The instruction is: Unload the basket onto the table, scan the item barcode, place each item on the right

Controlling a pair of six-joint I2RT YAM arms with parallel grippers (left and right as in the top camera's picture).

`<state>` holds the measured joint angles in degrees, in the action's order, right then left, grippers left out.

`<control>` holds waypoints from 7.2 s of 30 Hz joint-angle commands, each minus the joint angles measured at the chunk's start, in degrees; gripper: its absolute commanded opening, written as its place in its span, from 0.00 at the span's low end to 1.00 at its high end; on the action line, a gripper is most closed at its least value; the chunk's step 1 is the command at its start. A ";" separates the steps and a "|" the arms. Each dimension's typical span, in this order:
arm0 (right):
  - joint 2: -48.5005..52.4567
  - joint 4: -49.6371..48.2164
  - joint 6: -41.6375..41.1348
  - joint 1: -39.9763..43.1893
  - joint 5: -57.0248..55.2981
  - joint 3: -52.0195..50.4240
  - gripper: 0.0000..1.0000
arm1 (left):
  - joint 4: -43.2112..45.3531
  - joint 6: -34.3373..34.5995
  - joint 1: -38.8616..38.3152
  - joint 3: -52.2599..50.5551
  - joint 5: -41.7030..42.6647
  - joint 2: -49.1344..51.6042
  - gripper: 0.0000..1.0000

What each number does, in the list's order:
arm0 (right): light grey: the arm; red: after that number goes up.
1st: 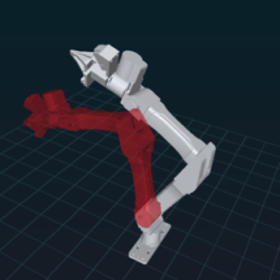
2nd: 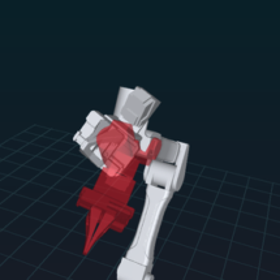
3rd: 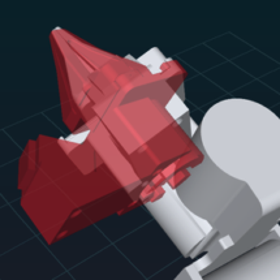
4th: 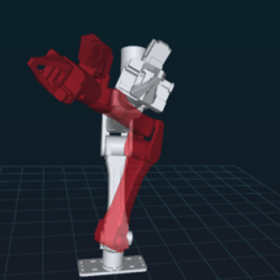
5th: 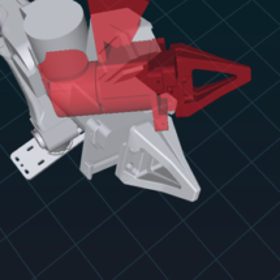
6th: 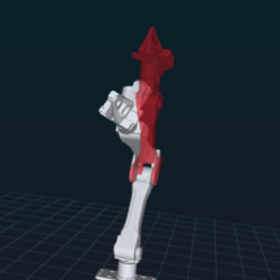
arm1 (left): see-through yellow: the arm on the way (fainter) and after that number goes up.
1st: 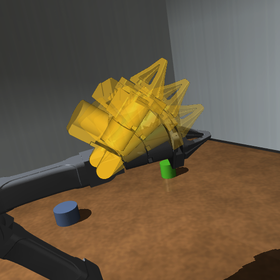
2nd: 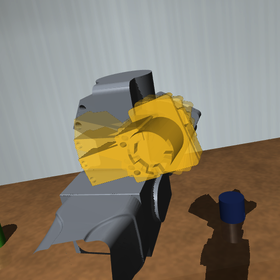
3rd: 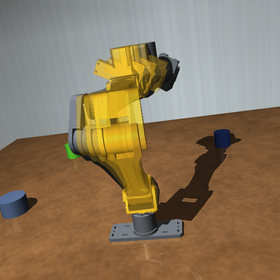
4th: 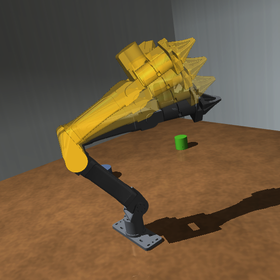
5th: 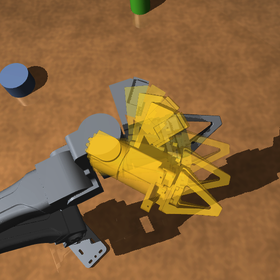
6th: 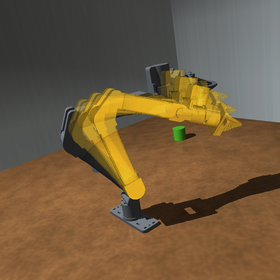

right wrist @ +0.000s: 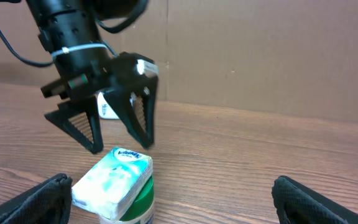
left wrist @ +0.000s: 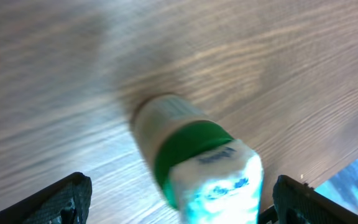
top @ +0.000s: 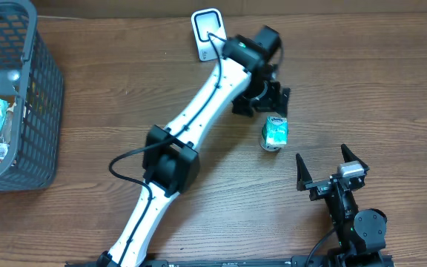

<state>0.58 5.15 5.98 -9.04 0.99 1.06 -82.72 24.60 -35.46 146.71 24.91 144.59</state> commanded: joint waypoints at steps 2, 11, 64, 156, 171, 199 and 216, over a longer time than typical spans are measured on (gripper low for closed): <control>-0.42 -0.33 -0.13 0.07 -0.76 -0.59 1.00 | -2.97 3.32 0.94 1.31 -7.85 -8.44 0.98; -0.42 -0.33 -0.13 0.07 -0.74 -0.59 1.00 | -5.05 13.35 -7.48 1.29 -25.27 -13.14 0.67; -0.42 -0.31 -0.13 0.07 -0.76 -0.59 1.00 | 8.94 14.82 -6.82 -22.86 -9.84 -11.08 0.42; -0.42 -0.33 -0.13 0.07 -0.74 -0.59 1.00 | 25.88 -3.91 9.33 -49.92 -12.22 -19.98 0.48; -0.42 -0.33 -0.13 0.07 -0.74 -0.59 1.00 | 35.60 -0.46 10.27 -58.03 -5.51 -19.76 0.41; -0.42 -0.33 -0.13 0.07 -0.74 -0.59 1.00 | 9.20 5.25 -3.17 -38.99 -51.47 -19.54 0.04; -0.42 -0.33 -0.13 0.07 -0.74 -0.59 1.00 | 10.36 14.88 -17.81 -43.15 -65.55 -19.04 0.04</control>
<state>0.58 5.15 6.00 -9.04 0.99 1.06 -73.76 36.56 -51.64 105.54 -38.13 124.57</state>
